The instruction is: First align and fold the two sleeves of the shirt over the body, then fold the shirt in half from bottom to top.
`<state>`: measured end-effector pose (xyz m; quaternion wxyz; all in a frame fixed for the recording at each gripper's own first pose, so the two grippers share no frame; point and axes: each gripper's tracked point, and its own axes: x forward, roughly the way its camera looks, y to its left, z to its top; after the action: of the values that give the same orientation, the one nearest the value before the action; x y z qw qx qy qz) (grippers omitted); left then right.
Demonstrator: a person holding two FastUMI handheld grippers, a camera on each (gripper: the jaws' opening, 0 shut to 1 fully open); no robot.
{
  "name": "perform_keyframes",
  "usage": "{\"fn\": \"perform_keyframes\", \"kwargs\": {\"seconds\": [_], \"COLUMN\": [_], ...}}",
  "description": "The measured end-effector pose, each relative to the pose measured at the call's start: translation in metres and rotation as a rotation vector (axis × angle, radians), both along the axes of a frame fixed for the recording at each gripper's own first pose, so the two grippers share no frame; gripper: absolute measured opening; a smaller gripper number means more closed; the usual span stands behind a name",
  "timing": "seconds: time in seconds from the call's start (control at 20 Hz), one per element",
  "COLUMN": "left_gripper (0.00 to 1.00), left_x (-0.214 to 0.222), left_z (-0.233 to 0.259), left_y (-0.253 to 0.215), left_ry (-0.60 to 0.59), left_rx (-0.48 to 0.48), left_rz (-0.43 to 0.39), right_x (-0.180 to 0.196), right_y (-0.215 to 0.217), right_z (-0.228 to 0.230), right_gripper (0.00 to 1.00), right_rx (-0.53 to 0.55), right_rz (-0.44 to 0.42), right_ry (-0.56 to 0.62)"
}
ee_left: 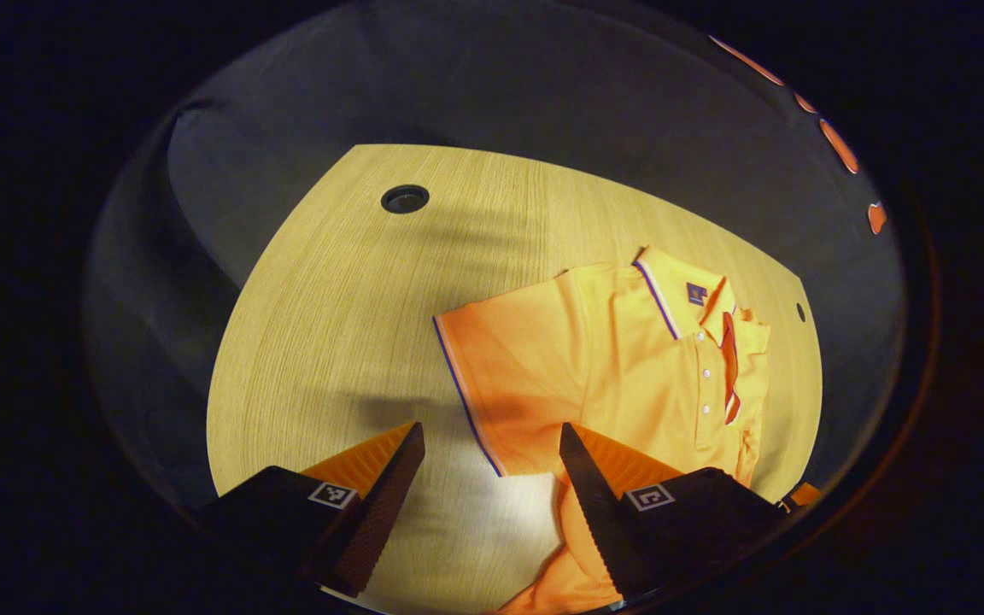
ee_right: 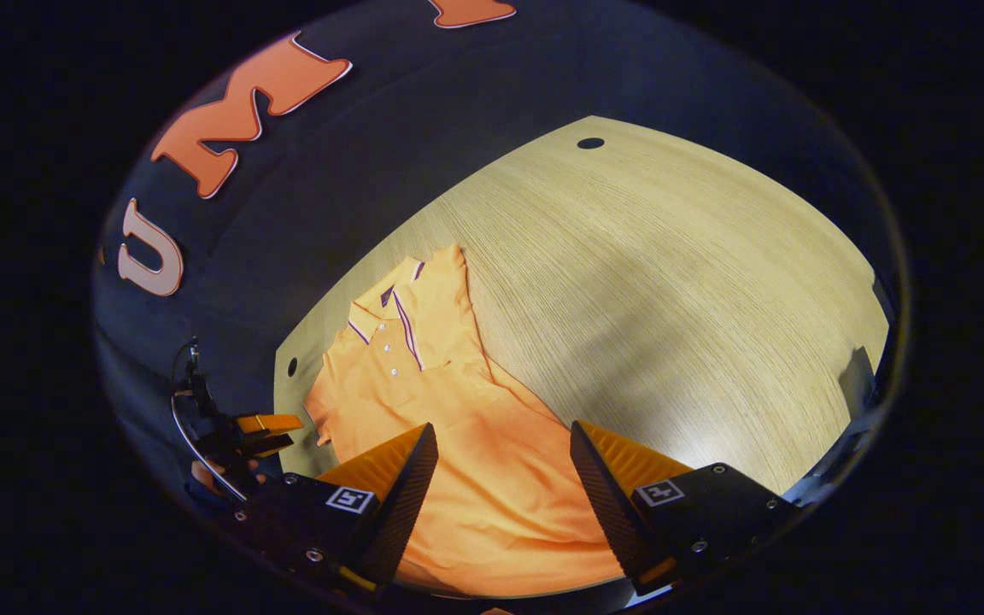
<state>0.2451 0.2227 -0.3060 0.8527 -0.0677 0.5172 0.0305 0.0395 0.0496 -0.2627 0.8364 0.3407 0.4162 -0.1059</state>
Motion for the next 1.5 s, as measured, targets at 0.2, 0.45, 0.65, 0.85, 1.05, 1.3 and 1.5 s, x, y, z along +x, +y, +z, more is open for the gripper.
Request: {"fn": "perform_keyframes", "kwargs": {"seconds": [0.2, 0.45, 0.65, 0.85, 1.05, 1.3, 1.5], "left_gripper": [0.98, 0.98, 0.96, 0.55, 0.14, 0.02, 0.02], "left_x": [0.011, 0.018, 0.029, 0.036, 0.036, 0.039, 0.046], "left_z": [-0.028, -0.041, -0.04, -0.041, -0.039, -0.02, 0.009], "left_y": [0.004, 0.007, 0.0, -0.009, -0.016, -0.03, -0.053], "left_ry": [0.104, 0.153, 0.149, 0.109, 0.032, -0.053, -0.131], "left_rx": [0.021, 0.088, 0.124, 0.115, 0.097, 0.052, 0.038], "left_rz": [0.016, 0.007, -0.049, -0.09, -0.168, -0.174, -0.23], "right_x": [-0.012, -0.021, -0.024, -0.024, -0.027, -0.031, -0.032], "right_y": [-0.001, -0.001, 0.0, -0.001, -0.008, -0.015, -0.013], "right_z": [0.007, 0.012, 0.017, 0.023, 0.019, 0.01, 0.004], "right_gripper": [0.95, 0.95, 0.95, 0.95, 0.95, 0.95, 0.96], "right_rx": [-0.048, -0.1, -0.132, -0.139, -0.162, -0.178, -0.17], "right_rz": [-0.014, -0.022, -0.026, -0.028, -0.019, 0.004, 0.022], "right_ry": [-0.026, -0.05, -0.069, -0.098, -0.104, -0.093, -0.088]}}
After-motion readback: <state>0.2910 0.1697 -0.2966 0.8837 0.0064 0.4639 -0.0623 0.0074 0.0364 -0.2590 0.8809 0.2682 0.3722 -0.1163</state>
